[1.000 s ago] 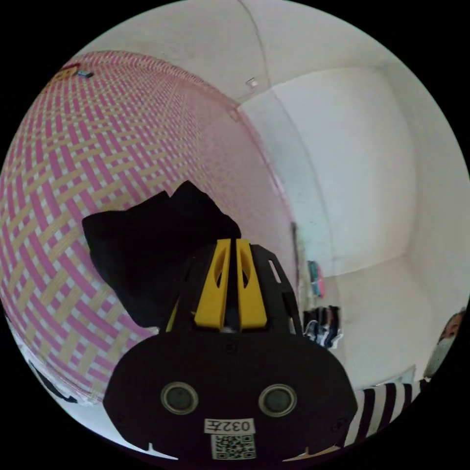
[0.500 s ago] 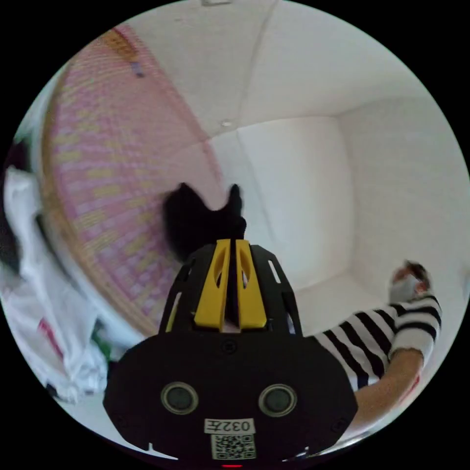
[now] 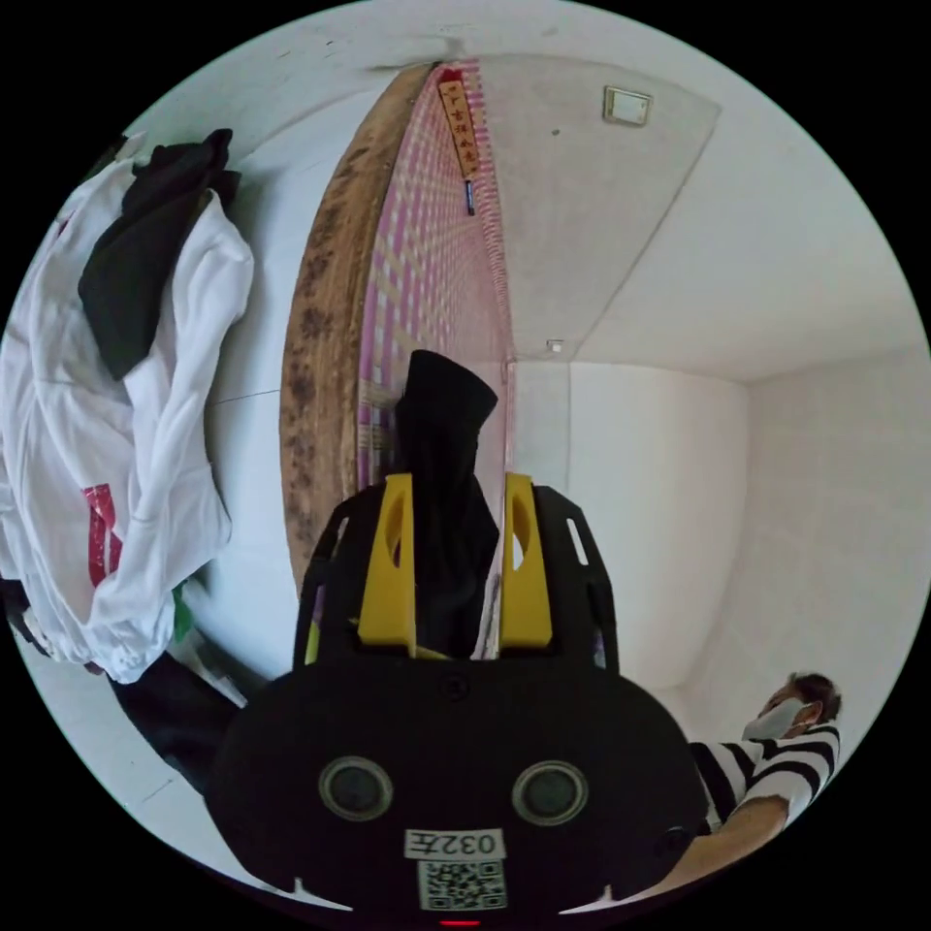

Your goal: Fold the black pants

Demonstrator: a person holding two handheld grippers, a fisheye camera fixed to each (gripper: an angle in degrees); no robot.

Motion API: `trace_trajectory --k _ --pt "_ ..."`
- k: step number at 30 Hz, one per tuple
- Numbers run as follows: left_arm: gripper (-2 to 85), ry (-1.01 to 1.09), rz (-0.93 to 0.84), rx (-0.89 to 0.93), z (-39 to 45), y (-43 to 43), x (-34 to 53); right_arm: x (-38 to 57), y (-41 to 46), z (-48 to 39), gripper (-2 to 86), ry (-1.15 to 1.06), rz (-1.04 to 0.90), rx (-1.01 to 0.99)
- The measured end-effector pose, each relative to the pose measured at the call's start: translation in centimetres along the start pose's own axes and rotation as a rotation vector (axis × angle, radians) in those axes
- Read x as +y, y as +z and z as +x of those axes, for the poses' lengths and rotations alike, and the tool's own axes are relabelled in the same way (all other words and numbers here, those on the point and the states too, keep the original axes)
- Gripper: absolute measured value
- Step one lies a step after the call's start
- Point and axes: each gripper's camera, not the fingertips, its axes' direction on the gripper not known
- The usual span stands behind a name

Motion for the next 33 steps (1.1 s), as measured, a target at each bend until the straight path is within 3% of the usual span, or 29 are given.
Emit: trace_trajectory --k 6,11,14,20,27,29,33 --pt "10.3 -0.02 -0.018 -0.145 1.9 -1.6 -2.5 -1.2 -0.1 -1.6 6.8 -0.003 -0.033 -0.065" --pt "6.8 -0.089 -0.019 -0.133 2.3 -2.4 -4.2 -1.8 -0.9 -2.5 3.8 0.017 -0.038 -0.144" --pt "0.3 -0.143 -0.053 0.023 2.5 -1.0 -5.4 -3.0 -2.9 -3.7 2.6 0.012 -0.003 -0.211" --pt "-1.4 -0.111 -0.194 0.273 11.2 9.0 -6.9 -6.4 -11.3 -9.1 0.7 -0.085 0.134 -0.391" --pt "-1.2 0.203 -0.343 0.574 25.5 13.5 -5.0 -2.6 -27.4 -12.3 0.6 -0.304 0.459 -0.486" --pt "-1.1 0.258 -0.38 0.553 26.0 12.4 -4.6 -0.7 -29.5 -10.4 0.7 -0.306 0.484 -0.488" --pt "-1.0 0.201 -0.494 0.229 21.0 9.3 -3.7 3.2 -29.0 -3.0 0.8 -0.178 0.413 -0.345"
